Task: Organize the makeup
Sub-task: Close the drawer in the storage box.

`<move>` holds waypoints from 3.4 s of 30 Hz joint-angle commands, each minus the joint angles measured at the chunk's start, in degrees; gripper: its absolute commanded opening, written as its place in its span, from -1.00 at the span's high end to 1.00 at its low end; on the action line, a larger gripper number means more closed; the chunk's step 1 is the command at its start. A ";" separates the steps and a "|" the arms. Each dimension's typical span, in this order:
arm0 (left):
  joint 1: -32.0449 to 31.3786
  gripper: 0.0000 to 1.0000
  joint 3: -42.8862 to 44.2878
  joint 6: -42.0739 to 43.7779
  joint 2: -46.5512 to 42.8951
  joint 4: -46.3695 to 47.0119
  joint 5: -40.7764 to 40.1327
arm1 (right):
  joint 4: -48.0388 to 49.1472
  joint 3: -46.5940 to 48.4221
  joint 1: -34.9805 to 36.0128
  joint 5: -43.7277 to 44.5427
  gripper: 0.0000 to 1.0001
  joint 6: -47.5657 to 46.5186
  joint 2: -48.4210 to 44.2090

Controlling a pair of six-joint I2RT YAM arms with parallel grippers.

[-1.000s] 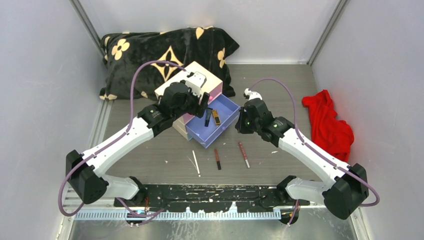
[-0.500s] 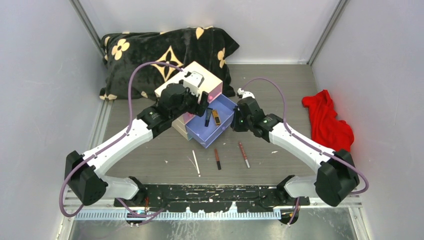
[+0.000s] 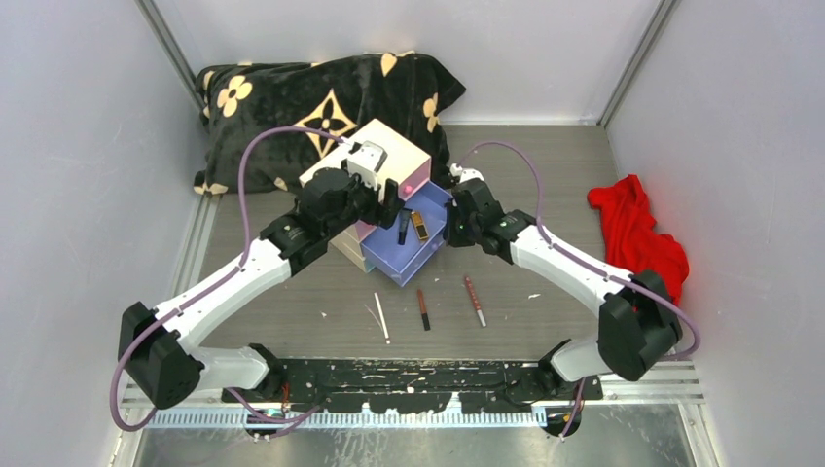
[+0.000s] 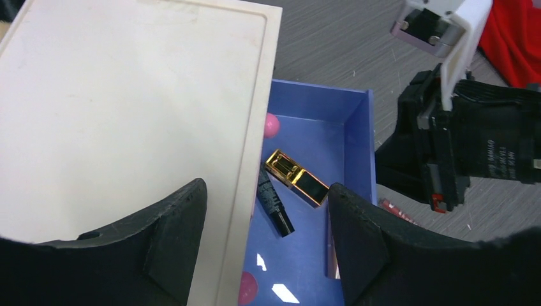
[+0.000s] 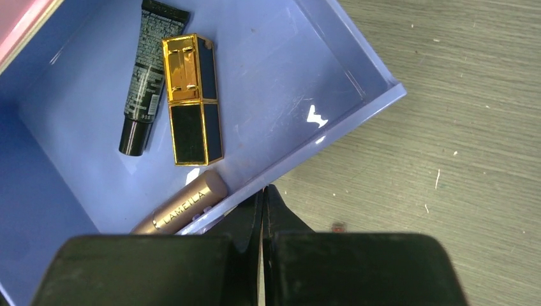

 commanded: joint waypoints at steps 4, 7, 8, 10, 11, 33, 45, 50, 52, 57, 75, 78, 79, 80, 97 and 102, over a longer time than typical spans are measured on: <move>0.09 -0.40 -3.42 -3.02 -2.17 -4.72 2.44 | 10.87 7.92 0.25 -1.50 0.99 -0.96 3.99; 0.09 -0.40 -4.22 -3.34 -2.37 -4.45 2.63 | 11.48 9.53 0.24 -2.16 0.99 -1.00 5.09; 0.09 -0.40 -4.48 -3.40 -2.37 -4.37 2.59 | 11.64 10.09 0.29 -2.38 0.99 -1.00 5.32; 0.09 -0.39 -4.91 -3.59 -2.25 -4.03 2.65 | 12.06 10.80 0.26 -2.74 0.99 -1.00 5.57; 0.09 -0.39 -5.10 -3.71 -2.09 -3.81 2.75 | 12.32 10.97 0.24 -2.93 0.99 -1.00 5.65; 0.09 -0.40 -6.88 -4.69 -0.53 -1.91 4.42 | 18.99 19.25 0.31 -11.17 0.98 0.35 12.99; 0.11 -0.39 -8.18 -4.66 -0.88 -1.40 4.50 | 22.42 27.35 0.37 -13.49 0.99 1.00 17.90; 0.08 -0.39 -8.48 -4.73 -0.62 -0.81 4.57 | 22.00 30.19 0.75 -16.39 0.99 1.96 19.10; 0.09 -0.40 -8.41 -4.68 -0.89 -0.58 4.68 | 19.97 29.84 1.09 -13.67 0.99 0.93 18.26; 0.09 -0.40 -4.39 -2.69 -1.28 -4.43 3.20 | 17.62 22.80 1.08 -5.71 0.98 -1.36 12.91; 0.29 -0.39 -4.89 -2.68 -1.67 -4.83 0.68 | 22.61 7.92 1.12 -8.16 0.99 -0.90 7.37; 0.28 -0.40 -5.08 -2.80 -1.65 -4.40 1.15 | 24.06 7.23 1.13 -7.16 0.99 -0.67 8.56; 0.27 -0.40 -5.09 -2.80 -1.59 -4.35 1.11 | 23.64 7.54 1.10 -6.56 0.99 -0.72 9.31; 0.26 -0.40 -5.00 -2.69 -1.61 -4.43 1.16 | 23.52 7.83 1.05 -6.44 0.99 -0.74 9.99; 0.26 -0.40 -6.64 -3.40 -2.04 -3.38 3.35 | 35.28 15.42 1.00 -9.84 0.99 -1.38 21.51; 0.31 -0.40 -7.14 -3.32 -2.03 -2.98 3.47 | 37.97 18.45 1.06 -11.66 0.99 -0.76 22.61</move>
